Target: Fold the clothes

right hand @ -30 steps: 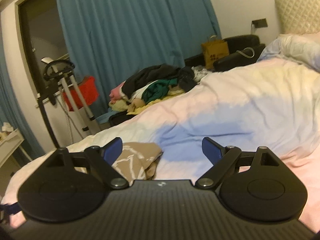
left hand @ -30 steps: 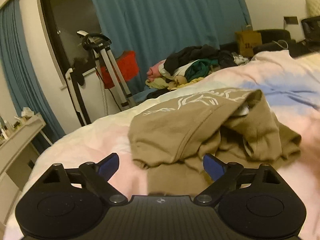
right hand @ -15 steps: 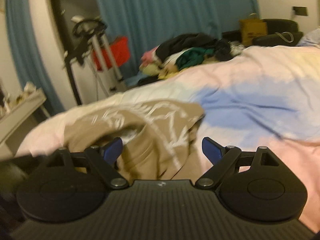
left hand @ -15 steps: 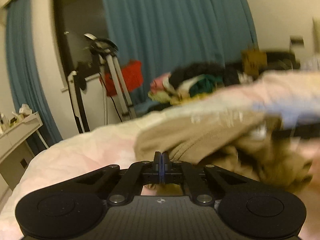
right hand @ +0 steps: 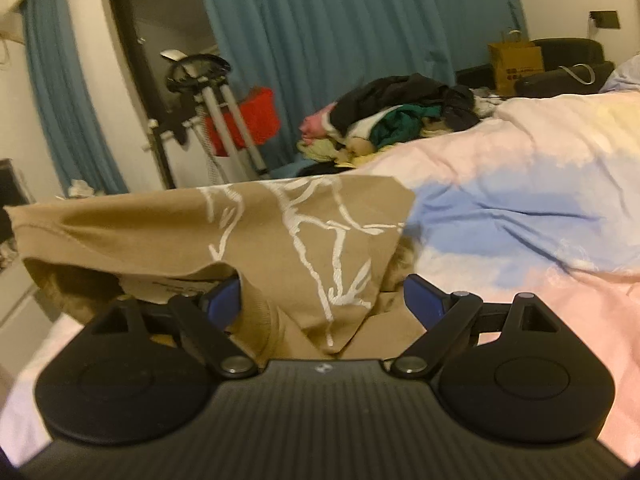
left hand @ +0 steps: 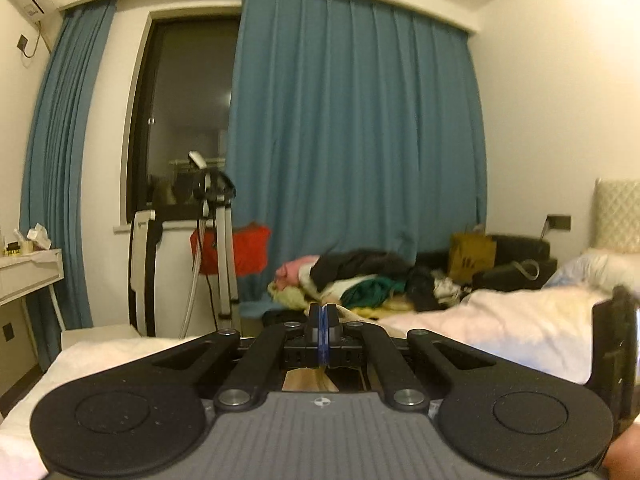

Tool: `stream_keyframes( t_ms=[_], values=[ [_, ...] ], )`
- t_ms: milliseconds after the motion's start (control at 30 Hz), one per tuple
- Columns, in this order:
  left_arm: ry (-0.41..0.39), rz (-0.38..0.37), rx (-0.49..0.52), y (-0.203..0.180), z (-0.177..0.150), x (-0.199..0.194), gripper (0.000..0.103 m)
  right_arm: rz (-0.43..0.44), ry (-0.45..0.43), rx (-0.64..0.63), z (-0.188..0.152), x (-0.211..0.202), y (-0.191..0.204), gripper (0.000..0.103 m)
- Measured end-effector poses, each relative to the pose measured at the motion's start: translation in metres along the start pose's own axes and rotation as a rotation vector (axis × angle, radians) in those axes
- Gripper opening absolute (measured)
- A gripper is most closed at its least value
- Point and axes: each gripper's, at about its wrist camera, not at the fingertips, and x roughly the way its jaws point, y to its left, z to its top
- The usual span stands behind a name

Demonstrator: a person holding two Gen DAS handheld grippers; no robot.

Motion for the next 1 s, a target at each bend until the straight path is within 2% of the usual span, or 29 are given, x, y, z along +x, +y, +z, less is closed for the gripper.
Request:
stream_keyframes(
  t_ms=[33, 133, 200, 267, 367, 500, 700, 867, 1000],
  values=[
    [-0.002, 0.001, -0.008, 0.002, 0.002, -0.002, 0.000, 0.022, 0.004, 0.002, 0.000, -0.004, 0.002, 0.088],
    [0.005, 0.007, -0.042, 0.009, 0.005, -0.004, 0.000, 0.095, 0.124, -0.015, -0.006, 0.000, 0.006, 0.088],
    [0.025, 0.004, -0.090, 0.018, 0.005, -0.001, 0.000, 0.062, 0.179, -0.025, -0.015, 0.005, 0.006, 0.088],
    [0.044, 0.001, -0.124, 0.026, 0.004, 0.000, 0.000, -0.014, 0.222, -0.047, -0.020, 0.013, 0.003, 0.088],
    [0.070, -0.003, -0.147, 0.034, 0.001, 0.006, 0.000, -0.094, 0.238, -0.028, -0.020, 0.020, -0.008, 0.088],
    [0.106, -0.016, -0.158, 0.040, -0.005, 0.014, 0.001, -0.190, 0.061, 0.052, -0.003, -0.002, -0.025, 0.088],
    [0.125, -0.110, -0.188, 0.039, -0.012, 0.022, 0.001, -0.265, -0.335, 0.083, 0.024, -0.061, -0.038, 0.088],
    [0.104, -0.176, -0.205, 0.038, -0.013, 0.024, 0.001, -0.246, -0.355, 0.026, 0.032, -0.061, -0.036, 0.089],
    [0.115, -0.178, -0.193, 0.034, -0.019, 0.026, 0.001, -0.151, -0.117, 0.039, 0.030, -0.021, -0.039, 0.088]
  ],
)
